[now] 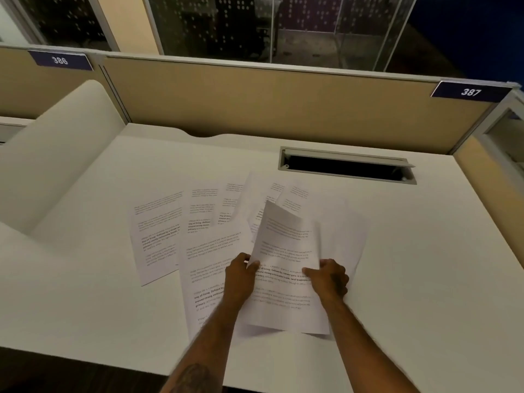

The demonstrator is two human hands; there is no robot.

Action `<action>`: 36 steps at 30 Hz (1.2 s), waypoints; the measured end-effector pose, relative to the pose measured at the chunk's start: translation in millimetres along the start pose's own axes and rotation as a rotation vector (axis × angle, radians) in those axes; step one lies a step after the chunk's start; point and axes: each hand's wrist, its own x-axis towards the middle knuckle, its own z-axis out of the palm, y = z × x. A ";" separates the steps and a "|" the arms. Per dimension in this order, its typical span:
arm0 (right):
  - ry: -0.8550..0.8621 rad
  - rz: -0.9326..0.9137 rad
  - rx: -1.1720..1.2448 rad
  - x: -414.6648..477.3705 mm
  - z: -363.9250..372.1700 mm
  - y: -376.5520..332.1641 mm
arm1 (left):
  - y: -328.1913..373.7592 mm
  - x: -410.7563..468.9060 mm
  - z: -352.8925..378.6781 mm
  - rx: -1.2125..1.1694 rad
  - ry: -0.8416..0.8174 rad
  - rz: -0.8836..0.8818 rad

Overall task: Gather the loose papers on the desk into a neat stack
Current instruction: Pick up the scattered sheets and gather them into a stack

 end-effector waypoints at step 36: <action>-0.278 -0.241 0.121 -82.5 76.6 -71.1 | -112.9 -65.9 -256.1 -0.902 -0.022 -0.115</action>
